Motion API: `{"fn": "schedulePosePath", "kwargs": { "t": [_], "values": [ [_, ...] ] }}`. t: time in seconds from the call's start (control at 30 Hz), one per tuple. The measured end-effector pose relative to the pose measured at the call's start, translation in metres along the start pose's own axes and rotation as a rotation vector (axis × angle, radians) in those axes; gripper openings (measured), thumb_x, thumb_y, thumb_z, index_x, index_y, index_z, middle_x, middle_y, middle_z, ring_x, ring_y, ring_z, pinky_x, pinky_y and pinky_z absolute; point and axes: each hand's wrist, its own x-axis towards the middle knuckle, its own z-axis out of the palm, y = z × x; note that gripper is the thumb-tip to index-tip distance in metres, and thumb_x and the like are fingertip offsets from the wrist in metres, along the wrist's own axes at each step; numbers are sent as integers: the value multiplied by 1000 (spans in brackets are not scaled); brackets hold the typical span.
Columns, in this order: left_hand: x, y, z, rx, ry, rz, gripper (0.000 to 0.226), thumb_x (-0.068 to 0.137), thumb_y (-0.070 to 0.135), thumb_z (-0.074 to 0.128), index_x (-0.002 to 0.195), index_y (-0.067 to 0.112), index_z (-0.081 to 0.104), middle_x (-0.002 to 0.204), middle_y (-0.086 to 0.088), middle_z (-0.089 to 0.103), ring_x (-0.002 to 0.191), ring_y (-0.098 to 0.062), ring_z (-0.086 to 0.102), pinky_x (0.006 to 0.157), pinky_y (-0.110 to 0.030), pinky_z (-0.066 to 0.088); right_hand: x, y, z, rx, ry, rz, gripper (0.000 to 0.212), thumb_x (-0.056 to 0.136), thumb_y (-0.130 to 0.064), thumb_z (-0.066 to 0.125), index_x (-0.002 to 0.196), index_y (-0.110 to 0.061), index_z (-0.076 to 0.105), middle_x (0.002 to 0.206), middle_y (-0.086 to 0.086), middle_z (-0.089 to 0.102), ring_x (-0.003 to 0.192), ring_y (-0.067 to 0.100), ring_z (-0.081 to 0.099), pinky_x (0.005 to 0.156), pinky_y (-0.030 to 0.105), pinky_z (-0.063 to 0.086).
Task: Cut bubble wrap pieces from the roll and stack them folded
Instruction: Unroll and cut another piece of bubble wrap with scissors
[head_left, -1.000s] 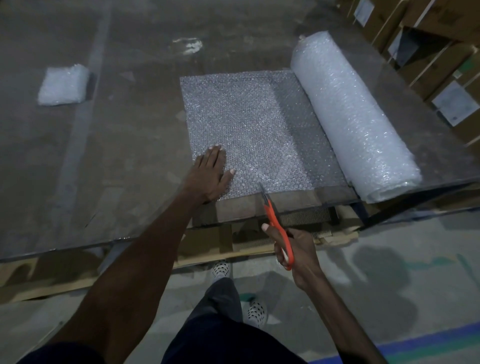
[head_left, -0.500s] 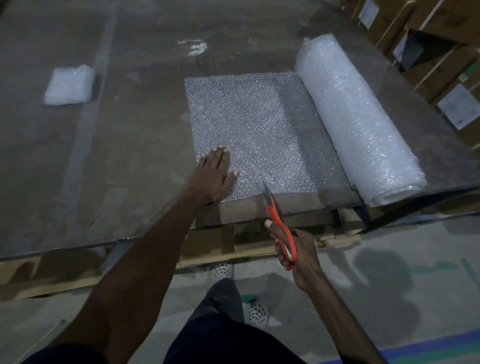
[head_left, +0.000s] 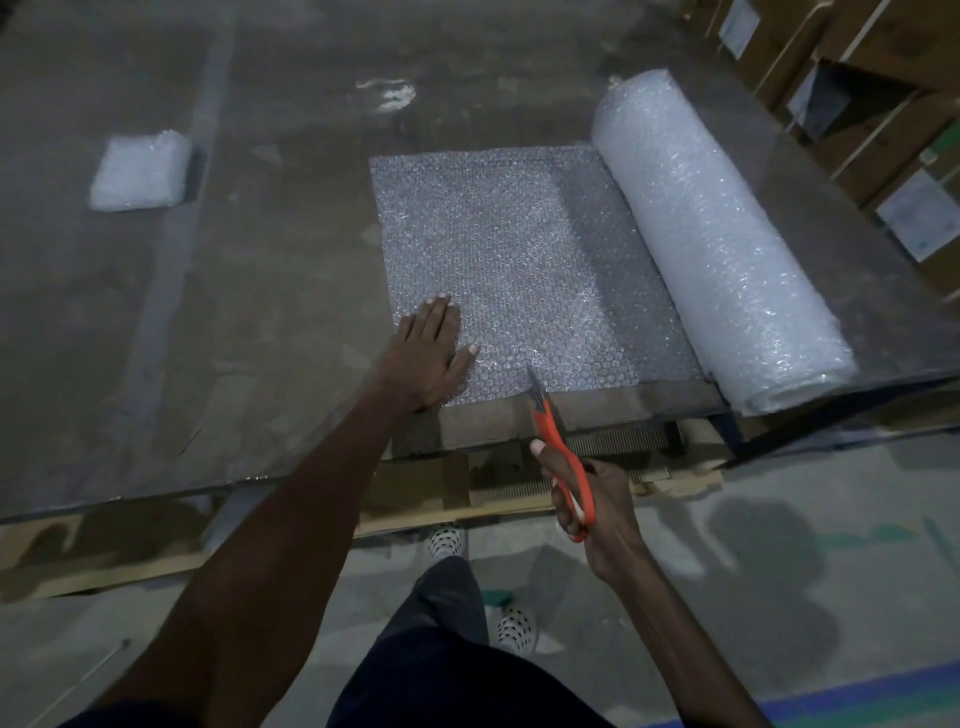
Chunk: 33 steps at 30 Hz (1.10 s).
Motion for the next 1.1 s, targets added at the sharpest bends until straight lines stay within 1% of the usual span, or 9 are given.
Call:
{"fn": "schedulePosePath", "kwargs": {
  "t": [0.07,0.23,0.3,0.4,0.47,0.53,0.63,0.87,1.1],
  "values": [
    [-1,1,0,0,0,0,72,105,53,21,158,6,11,166,-15,7,154,-29,3,124,-47,7,4,-4,3,-8,17,6,49,75,-39,88,92,3,71,56,7,55,39,12,44,38,20,32],
    [-3,1,-1,6,2,1,79,100,58,14,158,5,12,166,-16,9,154,-29,4,124,-48,9,9,-10,6,-44,9,-15,60,78,-39,86,99,14,67,56,7,56,40,11,46,39,20,35],
    [-3,1,-1,9,7,-2,79,99,58,14,158,5,14,166,-16,10,154,-29,5,124,-48,9,11,-12,7,-44,7,-12,51,79,-36,86,95,10,70,55,7,55,39,11,45,38,20,35],
    [-2,1,0,3,9,-5,78,99,57,15,158,5,14,166,-16,10,154,-29,5,124,-48,9,10,-11,5,-39,-10,-15,30,78,-30,87,71,-8,68,55,7,51,38,11,42,38,20,34],
    [-2,1,1,10,11,-2,78,100,57,14,158,5,13,166,-16,10,154,-29,5,124,-48,9,10,-9,4,-37,-10,-22,32,79,-28,87,62,-14,64,54,6,50,38,11,40,37,20,32],
    [-2,1,1,9,4,-1,78,100,57,13,158,5,12,166,-16,8,154,-29,4,124,-47,8,10,-9,4,-43,-4,-18,31,79,-30,86,74,-7,66,54,6,51,39,11,41,37,20,33],
    [-3,0,2,6,6,-3,79,100,58,13,158,6,11,166,-15,7,154,-28,2,124,-47,7,12,-12,7,-43,0,-19,42,78,-37,87,88,1,71,57,8,55,40,12,44,39,21,35],
    [-4,3,0,-23,2,-16,76,101,56,16,159,7,10,167,-14,5,154,-27,0,124,-47,4,22,-22,15,-55,-9,-27,37,77,-39,88,84,-7,71,56,6,55,39,11,44,39,19,34],
    [-5,2,1,-19,6,-19,73,104,54,22,159,7,10,167,-14,5,154,-27,0,124,-46,4,21,-20,13,-40,-15,-42,32,76,-33,89,78,-8,68,59,11,49,37,9,41,38,18,29]
  ]
}}
